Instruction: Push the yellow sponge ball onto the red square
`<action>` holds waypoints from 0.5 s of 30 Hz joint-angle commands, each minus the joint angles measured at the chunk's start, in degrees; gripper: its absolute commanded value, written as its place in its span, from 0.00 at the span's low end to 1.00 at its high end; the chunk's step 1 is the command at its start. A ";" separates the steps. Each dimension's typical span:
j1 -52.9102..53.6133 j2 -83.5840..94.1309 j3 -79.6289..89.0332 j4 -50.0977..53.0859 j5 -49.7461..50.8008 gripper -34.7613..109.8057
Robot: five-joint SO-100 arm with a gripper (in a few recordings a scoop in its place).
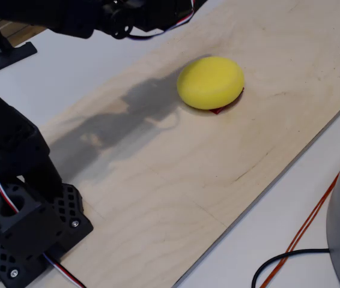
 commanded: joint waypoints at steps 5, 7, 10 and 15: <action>-0.88 6.59 -4.92 -0.97 -1.41 0.37; -0.62 6.59 -5.45 -1.14 -0.09 0.39; -0.44 6.68 -6.42 -1.14 -0.18 0.44; -0.35 6.33 -8.70 -0.97 -5.10 0.52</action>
